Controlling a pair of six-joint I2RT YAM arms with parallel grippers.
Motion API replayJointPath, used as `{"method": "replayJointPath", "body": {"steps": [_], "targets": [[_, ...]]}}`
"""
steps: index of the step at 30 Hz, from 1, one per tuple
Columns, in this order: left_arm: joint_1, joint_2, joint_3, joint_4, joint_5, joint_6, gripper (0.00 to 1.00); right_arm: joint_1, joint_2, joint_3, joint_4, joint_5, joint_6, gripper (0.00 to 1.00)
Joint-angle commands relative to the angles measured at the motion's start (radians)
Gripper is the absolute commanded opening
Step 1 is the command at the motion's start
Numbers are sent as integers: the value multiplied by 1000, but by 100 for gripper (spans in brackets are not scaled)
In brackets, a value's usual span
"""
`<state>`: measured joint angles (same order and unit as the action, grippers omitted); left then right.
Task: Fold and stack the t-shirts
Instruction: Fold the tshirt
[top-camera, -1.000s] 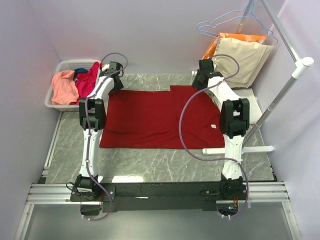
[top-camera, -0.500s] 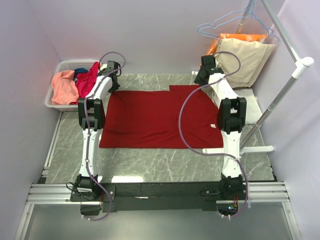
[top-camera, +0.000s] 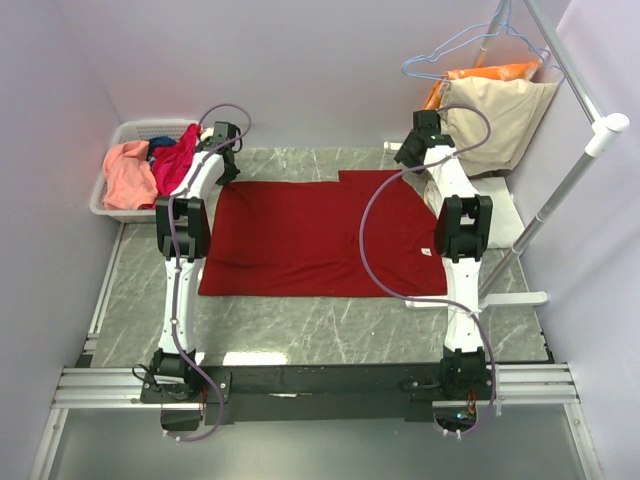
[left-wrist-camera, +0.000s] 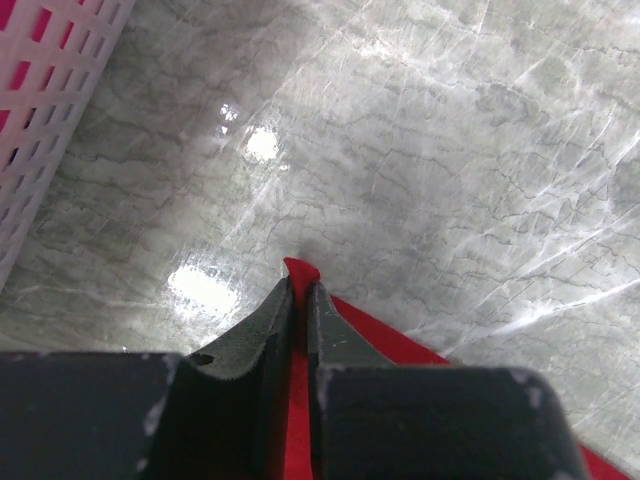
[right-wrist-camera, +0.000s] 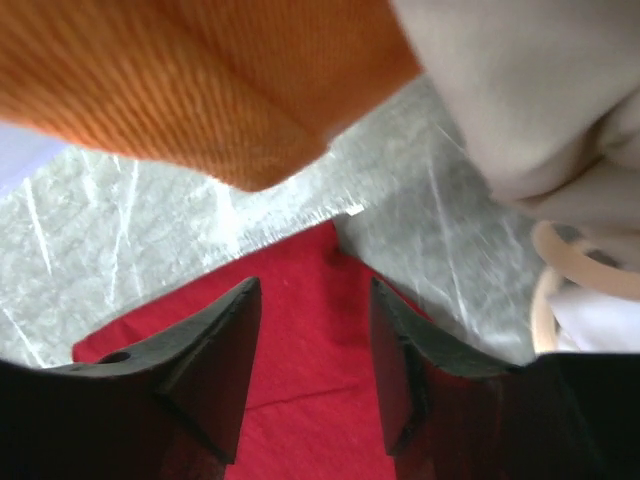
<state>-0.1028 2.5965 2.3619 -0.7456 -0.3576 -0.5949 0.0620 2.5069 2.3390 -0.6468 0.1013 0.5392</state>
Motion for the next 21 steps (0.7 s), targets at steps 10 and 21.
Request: {"method": "replayJointPath", "body": {"steps": [10, 21], "targets": [[-26, -38, -85, -77, 51, 12, 11, -31, 109, 105, 44, -192, 146, 56], [-35, -104, -133, -86, 68, 18, 12, -31, 130, 128, -48, -121, 202, 49]]}}
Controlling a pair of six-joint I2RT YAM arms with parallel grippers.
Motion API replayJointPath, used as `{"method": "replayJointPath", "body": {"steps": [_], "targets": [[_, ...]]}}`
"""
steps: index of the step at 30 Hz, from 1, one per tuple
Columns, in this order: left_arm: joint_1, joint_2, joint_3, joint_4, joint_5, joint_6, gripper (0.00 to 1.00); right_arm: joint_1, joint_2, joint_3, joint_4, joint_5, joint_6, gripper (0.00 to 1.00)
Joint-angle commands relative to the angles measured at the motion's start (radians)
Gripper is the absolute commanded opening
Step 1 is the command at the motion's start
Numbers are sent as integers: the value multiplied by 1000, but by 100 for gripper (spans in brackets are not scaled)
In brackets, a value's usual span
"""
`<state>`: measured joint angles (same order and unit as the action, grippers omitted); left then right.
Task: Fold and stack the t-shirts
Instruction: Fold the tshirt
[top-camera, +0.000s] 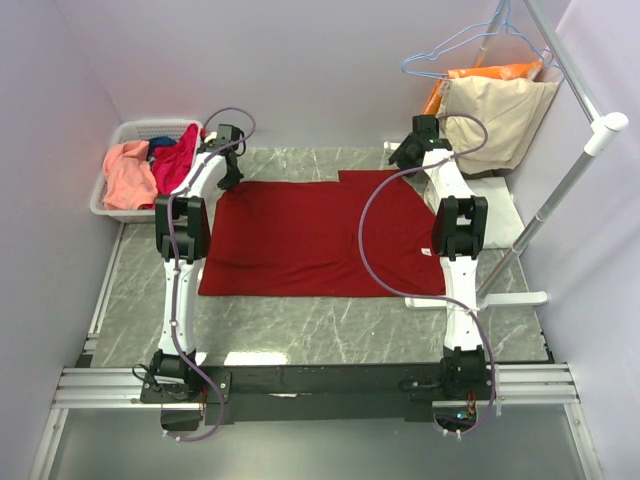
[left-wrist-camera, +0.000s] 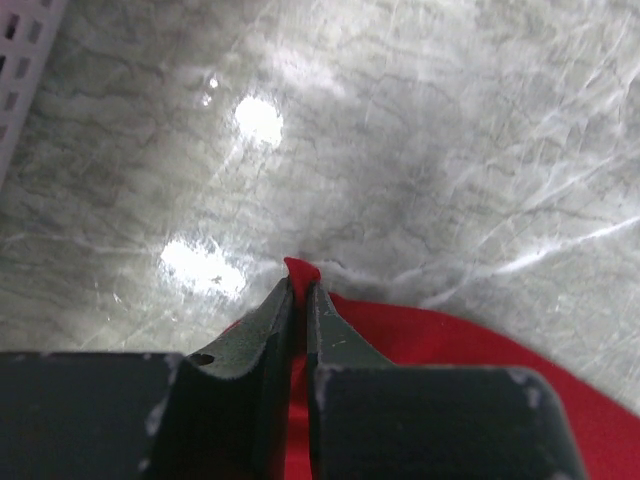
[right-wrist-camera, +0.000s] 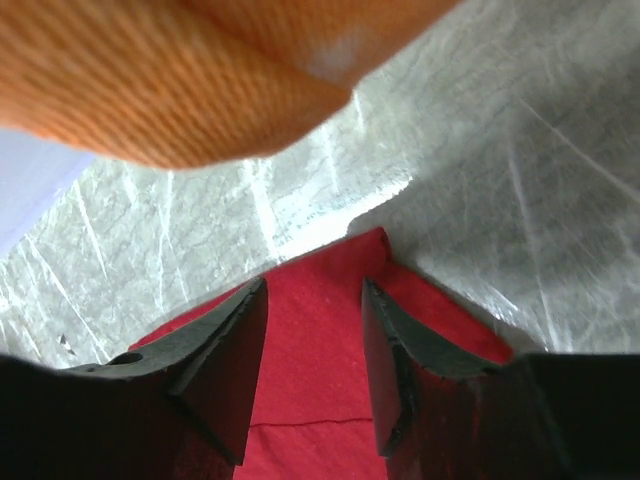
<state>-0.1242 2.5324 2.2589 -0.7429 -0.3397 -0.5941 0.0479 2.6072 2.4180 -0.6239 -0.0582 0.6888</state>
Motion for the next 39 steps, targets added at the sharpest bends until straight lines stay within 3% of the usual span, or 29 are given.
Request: {"method": "replayJointPath", "body": {"steps": [1, 17, 21, 22, 24, 31, 39], "targets": [[-14, -43, -32, -88, 51, 17, 12, -19, 31, 50, -83, 53, 57, 49], [-23, -135, -91, -96, 61, 10, 11, -19, 86, 110, -227, 51, 55, 39], [-28, -155, -111, -87, 64, 13, 12, -19, 87, 110, -226, 43, 58, 25], [-28, -156, -111, -87, 62, 14, 11, -19, 83, 102, -224, 44, 60, 12], [-28, -158, -110, -90, 54, 16, 11, -19, 64, 69, -208, 50, 60, 1], [-28, -159, -98, -98, 31, 8, 5, -14, -31, -31, -152, 92, 41, 0], [-28, -162, -33, -95, -12, 5, 1, -16, -283, -218, -16, 132, -6, 0]]}}
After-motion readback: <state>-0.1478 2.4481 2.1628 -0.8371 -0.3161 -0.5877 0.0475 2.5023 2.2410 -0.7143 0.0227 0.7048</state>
